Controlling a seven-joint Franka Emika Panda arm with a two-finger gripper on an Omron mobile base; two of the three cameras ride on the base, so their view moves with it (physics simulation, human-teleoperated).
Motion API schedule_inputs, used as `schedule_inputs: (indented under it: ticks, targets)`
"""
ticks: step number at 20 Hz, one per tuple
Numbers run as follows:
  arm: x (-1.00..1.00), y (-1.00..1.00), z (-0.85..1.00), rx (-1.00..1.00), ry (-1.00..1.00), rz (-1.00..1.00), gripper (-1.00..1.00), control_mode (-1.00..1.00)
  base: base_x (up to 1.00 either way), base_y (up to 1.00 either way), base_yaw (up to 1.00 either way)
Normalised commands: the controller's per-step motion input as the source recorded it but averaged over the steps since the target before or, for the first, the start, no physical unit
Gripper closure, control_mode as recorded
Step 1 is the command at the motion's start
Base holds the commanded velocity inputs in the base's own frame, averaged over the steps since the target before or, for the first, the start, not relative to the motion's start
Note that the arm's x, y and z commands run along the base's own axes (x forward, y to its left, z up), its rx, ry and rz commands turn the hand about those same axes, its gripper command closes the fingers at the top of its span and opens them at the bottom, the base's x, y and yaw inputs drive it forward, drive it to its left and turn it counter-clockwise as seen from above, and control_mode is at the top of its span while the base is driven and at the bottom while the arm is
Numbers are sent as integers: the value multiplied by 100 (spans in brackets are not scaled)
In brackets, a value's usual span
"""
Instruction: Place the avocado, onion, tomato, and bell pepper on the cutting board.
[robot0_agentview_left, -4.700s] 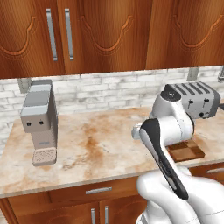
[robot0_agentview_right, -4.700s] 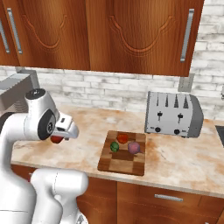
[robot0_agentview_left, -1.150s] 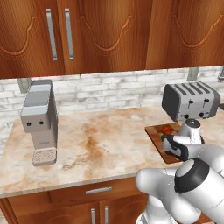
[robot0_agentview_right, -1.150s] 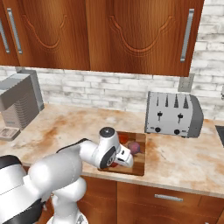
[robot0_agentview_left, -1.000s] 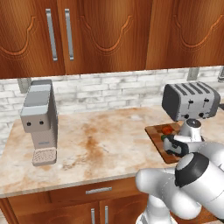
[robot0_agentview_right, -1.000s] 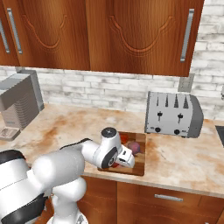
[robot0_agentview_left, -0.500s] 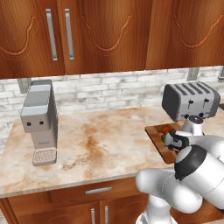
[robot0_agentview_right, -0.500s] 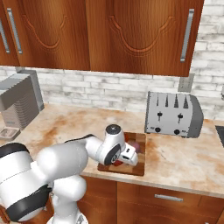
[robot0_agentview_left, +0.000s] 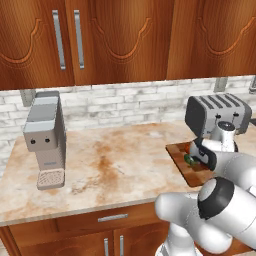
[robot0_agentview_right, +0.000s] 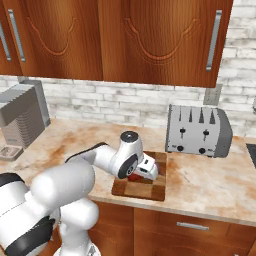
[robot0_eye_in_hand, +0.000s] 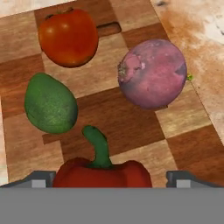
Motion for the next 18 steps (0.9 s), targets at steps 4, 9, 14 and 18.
schedule_inputs:
  ticks: [4, 9, 14, 18]
  targets:
    - [43, 0, 0, 0, 0, 0, -100, -100, 0, 0, 0]
    - [45, 0, -5, 0, 0, 0, -100, -100, 0, 0, 0]
    - [-17, 3, 11, 0, -12, 1, -100, -100, 0, 0, 0]
    - [-85, 52, 19, -3, -34, 7, -100, -100, 0, 0, 0]
